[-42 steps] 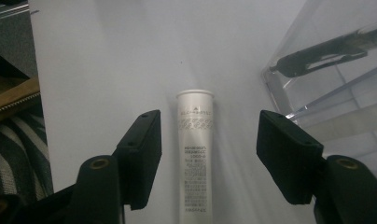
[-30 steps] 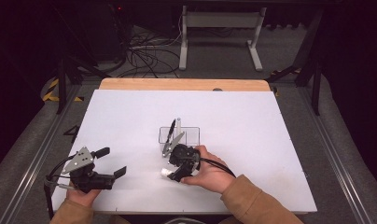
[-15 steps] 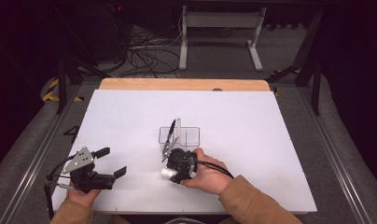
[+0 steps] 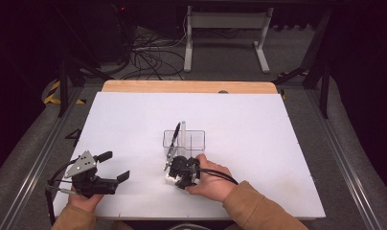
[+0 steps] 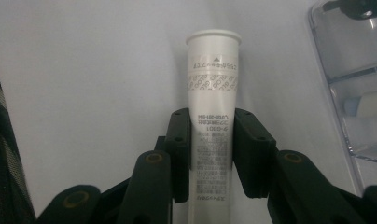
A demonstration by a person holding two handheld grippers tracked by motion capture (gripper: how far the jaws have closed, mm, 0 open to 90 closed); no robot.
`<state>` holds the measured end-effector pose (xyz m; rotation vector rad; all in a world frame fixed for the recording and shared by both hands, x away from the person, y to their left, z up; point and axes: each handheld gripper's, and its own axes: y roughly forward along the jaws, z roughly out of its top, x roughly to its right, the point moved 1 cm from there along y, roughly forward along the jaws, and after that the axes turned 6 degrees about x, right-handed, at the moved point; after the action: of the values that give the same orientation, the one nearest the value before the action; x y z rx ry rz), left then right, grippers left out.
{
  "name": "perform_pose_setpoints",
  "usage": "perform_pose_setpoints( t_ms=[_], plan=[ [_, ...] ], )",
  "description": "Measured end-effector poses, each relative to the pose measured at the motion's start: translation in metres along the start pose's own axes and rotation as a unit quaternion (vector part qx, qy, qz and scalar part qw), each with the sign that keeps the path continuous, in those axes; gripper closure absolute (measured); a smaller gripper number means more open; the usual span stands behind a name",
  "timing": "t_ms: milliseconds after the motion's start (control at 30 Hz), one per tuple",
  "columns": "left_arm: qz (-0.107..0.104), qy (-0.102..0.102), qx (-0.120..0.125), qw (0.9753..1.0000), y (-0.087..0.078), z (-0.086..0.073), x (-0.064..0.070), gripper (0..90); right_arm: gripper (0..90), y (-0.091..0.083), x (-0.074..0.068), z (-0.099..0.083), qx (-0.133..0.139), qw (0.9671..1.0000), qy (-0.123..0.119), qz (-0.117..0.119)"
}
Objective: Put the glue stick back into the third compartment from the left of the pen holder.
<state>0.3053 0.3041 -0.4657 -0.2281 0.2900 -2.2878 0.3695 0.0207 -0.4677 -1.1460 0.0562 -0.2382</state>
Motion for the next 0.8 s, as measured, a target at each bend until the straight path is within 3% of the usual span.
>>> perform_pose_setpoints(
  t_ms=[300, 433, 600, 667, 800],
  plan=[
    [0.001, 0.001, 0.000, 1.0000, 0.000, 0.000, 0.000, 2.9, 69.9, 0.000, -0.002, 0.000, -0.003, 1.0000, 0.007, 0.003],
    [0.001, 0.001, 0.000, 1.0000, 0.000, 0.000, 0.000, 2.9, 70.0, -0.001, -0.001, 0.000, 0.001, 1.0000, -0.004, -0.002],
    [0.001, -0.002, 0.001, 1.0000, 0.000, 0.000, 0.000, 2.9, 70.0, -0.018, -0.002, 0.001, 0.043, 0.9990, 0.005, -0.002],
    [0.001, 0.000, 0.001, 1.0000, 0.000, 0.000, 0.000, 2.9, 70.1, -0.025, -0.002, 0.001, 0.054, 0.9984, 0.013, -0.005],
    [0.002, 0.001, 0.001, 1.0000, 0.000, 0.000, 0.000, 2.9, 70.0, -0.032, 0.001, 0.000, 0.067, 0.9977, 0.006, -0.010]
  ],
)
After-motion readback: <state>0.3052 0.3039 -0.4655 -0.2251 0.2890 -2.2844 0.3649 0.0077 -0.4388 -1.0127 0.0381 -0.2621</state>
